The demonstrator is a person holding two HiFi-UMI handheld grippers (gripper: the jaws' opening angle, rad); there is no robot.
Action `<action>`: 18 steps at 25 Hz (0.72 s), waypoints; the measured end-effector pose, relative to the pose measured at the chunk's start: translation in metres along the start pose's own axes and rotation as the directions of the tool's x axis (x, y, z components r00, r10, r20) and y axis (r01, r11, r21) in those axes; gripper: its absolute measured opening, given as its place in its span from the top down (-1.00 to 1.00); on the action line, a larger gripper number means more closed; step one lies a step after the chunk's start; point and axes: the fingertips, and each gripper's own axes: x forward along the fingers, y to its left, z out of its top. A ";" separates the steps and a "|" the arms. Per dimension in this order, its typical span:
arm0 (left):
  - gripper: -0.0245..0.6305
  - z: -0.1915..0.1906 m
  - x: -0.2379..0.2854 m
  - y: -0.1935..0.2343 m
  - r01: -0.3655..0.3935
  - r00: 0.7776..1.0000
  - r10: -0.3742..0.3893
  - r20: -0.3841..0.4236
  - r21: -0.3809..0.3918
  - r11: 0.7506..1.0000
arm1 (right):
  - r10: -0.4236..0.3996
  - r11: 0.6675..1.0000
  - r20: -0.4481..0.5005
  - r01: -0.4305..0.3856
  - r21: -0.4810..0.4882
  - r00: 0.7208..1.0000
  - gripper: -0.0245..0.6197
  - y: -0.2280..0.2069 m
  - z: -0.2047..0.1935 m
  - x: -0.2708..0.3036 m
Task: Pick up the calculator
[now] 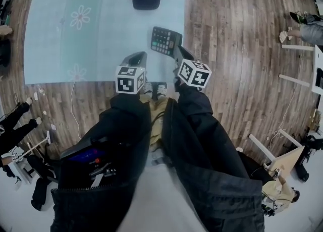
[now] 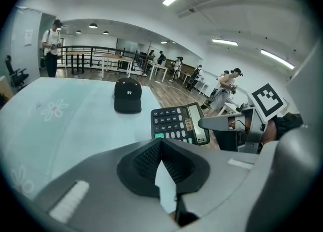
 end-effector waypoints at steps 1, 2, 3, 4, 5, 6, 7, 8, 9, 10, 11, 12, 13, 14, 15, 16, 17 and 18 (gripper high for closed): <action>0.92 0.009 -0.002 0.000 0.001 1.000 -0.001 0.020 0.000 1.000 | 0.007 1.000 0.029 -0.007 -0.003 1.000 0.81 0.005 0.011 -0.005; 0.92 0.018 -0.005 0.000 0.003 0.999 -0.003 0.039 0.002 1.000 | 0.016 1.000 0.057 -0.016 -0.007 0.998 0.81 0.010 0.021 -0.011; 0.92 0.026 -0.009 -0.001 0.004 0.998 -0.004 0.059 0.005 1.000 | 0.026 1.000 0.083 -0.025 -0.011 0.996 0.81 0.016 0.030 -0.017; 0.92 0.035 -0.014 -0.002 0.006 0.997 -0.007 0.078 0.010 1.000 | 0.036 0.999 0.110 -0.034 -0.018 0.993 0.81 0.022 0.040 -0.024; 0.92 0.045 -0.019 -0.004 0.008 0.995 -0.009 0.098 0.016 1.000 | 0.045 0.999 0.137 -0.042 -0.025 0.990 0.81 0.028 0.050 -0.031; 0.92 0.055 -0.024 -0.006 0.010 0.993 -0.012 0.119 0.022 1.000 | 0.054 0.998 0.164 -0.049 -0.034 0.985 0.81 0.034 0.061 -0.038; 0.92 0.065 -0.029 -0.009 0.012 0.990 -0.016 0.140 0.029 1.000 | 0.063 0.997 0.191 -0.055 -0.045 0.980 0.81 0.039 0.072 -0.046; 0.92 0.075 -0.035 -0.013 0.017 0.986 -0.022 0.162 0.035 0.999 | 0.071 0.997 0.216 -0.061 -0.055 0.974 0.81 0.045 0.082 -0.053; 0.92 0.086 -0.040 -0.017 0.022 0.982 -0.030 0.185 0.043 0.999 | 0.081 0.996 0.240 -0.067 -0.066 0.967 0.81 0.051 0.093 -0.060; 0.92 0.097 -0.046 -0.021 0.028 0.977 -0.038 0.209 0.053 0.998 | 0.090 0.994 0.263 -0.073 -0.076 0.961 0.81 0.058 0.102 -0.066; 0.92 0.108 -0.052 -0.025 0.032 0.972 -0.046 0.231 0.065 0.997 | 0.101 0.993 0.282 -0.079 -0.087 0.954 0.81 0.064 0.110 -0.072; 0.92 0.119 -0.057 -0.028 0.034 0.966 -0.053 0.253 0.078 0.996 | 0.111 0.992 0.300 -0.084 -0.099 0.948 0.81 0.071 0.119 -0.077; 0.92 0.129 -0.062 -0.031 0.036 0.960 -0.059 0.273 0.089 0.995 | 0.120 0.990 0.316 -0.089 -0.111 0.941 0.81 0.076 0.126 -0.082; 0.92 0.138 -0.066 -0.034 0.036 0.954 -0.064 0.291 0.100 0.994 | 0.130 0.988 0.331 -0.094 -0.122 0.935 0.81 0.081 0.134 -0.086; 0.92 0.147 -0.069 -0.037 0.035 0.949 -0.067 0.309 0.108 0.994 | 0.140 0.986 0.345 -0.099 -0.133 0.928 0.81 0.085 0.140 -0.091; 0.92 0.156 -0.073 -0.039 0.033 0.943 -0.069 0.326 0.116 0.993 | 0.149 0.984 0.356 -0.103 -0.144 0.923 0.81 0.090 0.146 -0.095; 0.92 0.163 -0.077 -0.041 0.032 0.937 -0.073 0.342 0.123 0.992 | 0.157 0.982 0.366 -0.106 -0.154 0.917 0.81 0.094 0.151 -0.100; 0.92 0.171 -0.081 -0.044 0.032 0.931 -0.077 0.358 0.131 0.991 | 0.164 0.980 0.376 -0.108 -0.165 0.912 0.81 0.098 0.156 -0.104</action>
